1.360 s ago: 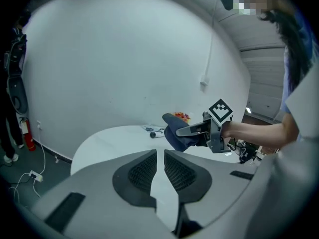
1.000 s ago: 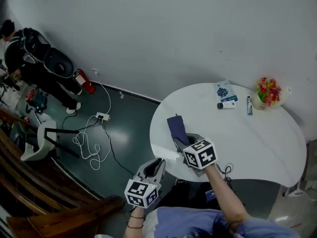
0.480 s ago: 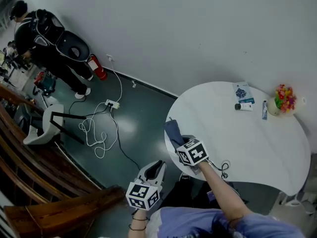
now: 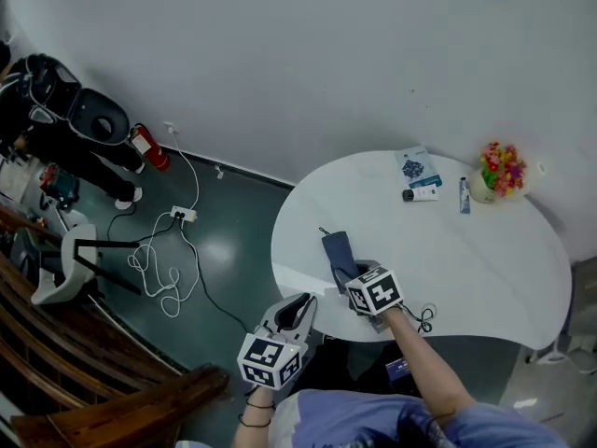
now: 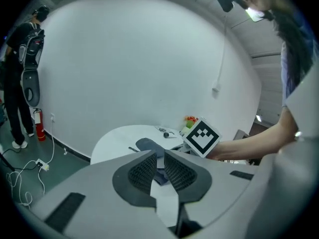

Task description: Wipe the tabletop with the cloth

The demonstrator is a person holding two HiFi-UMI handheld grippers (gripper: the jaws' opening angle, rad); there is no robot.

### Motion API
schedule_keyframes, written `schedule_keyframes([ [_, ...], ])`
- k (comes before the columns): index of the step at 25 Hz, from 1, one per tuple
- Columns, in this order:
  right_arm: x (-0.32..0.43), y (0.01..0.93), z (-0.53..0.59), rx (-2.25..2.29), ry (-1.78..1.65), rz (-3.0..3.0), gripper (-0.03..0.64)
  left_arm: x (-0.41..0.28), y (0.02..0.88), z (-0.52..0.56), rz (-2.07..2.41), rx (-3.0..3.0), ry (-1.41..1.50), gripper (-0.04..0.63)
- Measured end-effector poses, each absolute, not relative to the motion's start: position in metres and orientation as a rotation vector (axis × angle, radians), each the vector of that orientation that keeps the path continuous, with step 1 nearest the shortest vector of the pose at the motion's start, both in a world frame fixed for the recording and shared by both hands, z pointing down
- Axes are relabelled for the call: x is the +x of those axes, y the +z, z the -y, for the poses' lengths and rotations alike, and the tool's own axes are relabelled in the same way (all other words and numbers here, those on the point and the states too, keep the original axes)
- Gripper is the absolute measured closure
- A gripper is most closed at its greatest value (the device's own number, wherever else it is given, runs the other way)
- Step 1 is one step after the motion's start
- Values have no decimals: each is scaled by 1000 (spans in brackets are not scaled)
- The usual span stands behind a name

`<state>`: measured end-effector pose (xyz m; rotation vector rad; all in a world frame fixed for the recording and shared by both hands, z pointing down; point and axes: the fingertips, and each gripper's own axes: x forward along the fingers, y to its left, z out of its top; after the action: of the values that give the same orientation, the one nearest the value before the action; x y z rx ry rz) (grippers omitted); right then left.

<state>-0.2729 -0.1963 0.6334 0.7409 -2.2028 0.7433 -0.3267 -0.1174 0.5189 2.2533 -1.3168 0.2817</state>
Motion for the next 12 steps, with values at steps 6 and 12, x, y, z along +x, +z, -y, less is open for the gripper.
schedule_keyframes([
  [6, -176, 633, 207, 864, 769, 2167, 548, -249, 510, 134, 1213, 2332, 300, 555],
  [12, -50, 632, 214, 999, 795, 2111, 548, -146, 506, 146, 1083, 2395, 320, 555],
])
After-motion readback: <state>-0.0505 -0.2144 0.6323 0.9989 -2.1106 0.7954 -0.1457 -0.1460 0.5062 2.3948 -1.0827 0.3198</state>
